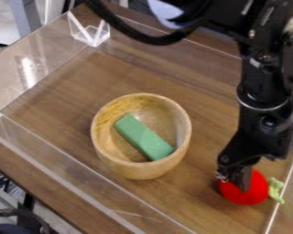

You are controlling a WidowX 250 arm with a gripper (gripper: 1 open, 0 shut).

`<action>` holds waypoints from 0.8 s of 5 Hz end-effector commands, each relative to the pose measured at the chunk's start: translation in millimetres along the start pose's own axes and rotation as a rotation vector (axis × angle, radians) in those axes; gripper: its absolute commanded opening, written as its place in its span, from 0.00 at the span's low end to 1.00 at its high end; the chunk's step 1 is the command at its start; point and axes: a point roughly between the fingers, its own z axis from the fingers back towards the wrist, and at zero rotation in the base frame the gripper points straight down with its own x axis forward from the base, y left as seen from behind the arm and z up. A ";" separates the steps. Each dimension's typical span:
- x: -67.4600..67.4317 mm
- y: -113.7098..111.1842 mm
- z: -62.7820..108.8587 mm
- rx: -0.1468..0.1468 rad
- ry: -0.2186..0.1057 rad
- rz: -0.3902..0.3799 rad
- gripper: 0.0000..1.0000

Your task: Move the red fruit to the right

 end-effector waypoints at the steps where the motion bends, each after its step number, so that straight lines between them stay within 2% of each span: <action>1: -1.3 8.2 23.8 0.041 0.008 -0.037 1.00; 2: -16.8 12.9 47.7 0.066 0.038 -0.003 1.00; 3: -40.7 17.8 86.2 0.143 0.069 0.053 1.00; 4: -22.6 24.7 97.0 0.217 0.048 0.079 1.00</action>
